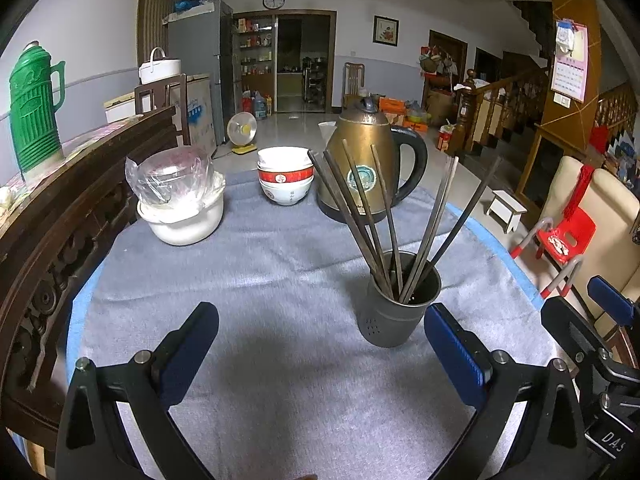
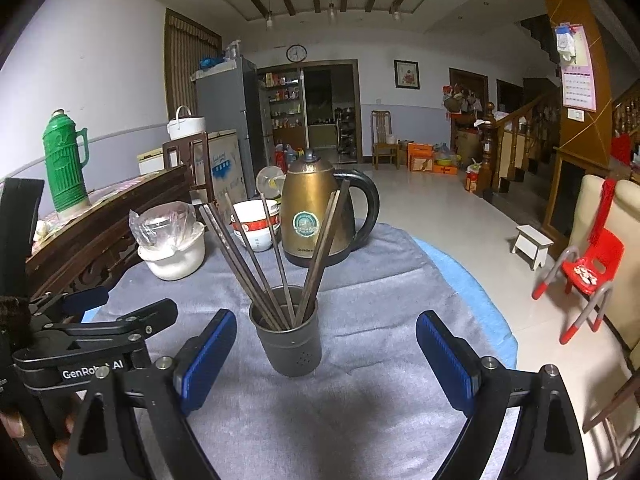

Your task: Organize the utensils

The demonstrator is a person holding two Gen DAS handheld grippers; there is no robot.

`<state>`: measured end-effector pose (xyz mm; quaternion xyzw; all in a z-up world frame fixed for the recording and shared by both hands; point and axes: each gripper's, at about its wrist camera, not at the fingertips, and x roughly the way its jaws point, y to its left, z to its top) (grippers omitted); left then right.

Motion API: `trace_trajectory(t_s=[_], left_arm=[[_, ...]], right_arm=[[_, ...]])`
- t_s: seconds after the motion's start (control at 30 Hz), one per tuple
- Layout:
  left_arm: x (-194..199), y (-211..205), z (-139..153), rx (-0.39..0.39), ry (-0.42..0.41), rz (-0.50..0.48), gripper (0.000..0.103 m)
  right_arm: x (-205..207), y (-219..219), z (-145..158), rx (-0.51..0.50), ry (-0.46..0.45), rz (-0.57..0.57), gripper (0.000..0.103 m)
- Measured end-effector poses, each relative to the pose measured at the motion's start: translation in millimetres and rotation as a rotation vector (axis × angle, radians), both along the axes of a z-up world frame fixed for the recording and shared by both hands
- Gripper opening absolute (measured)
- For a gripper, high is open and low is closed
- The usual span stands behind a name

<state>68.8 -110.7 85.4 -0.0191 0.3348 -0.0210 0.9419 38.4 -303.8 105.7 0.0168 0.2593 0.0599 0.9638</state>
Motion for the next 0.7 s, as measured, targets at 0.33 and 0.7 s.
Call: trace_trajectory(t_s=[0.33, 0.7], left_arm=[[-0.6, -1.6, 6.1, -0.003, -0.021, -0.004, 0.103], [-0.6, -5.1, 8.2, 0.003, -0.029, -0.019, 0.103]], right_arm=[[-2.2, 2.0, 3.8, -0.011, -0.009, -0.002, 0.093], [-1.2, -1.1, 7.2, -0.01, -0.012, -0.007, 0.093]])
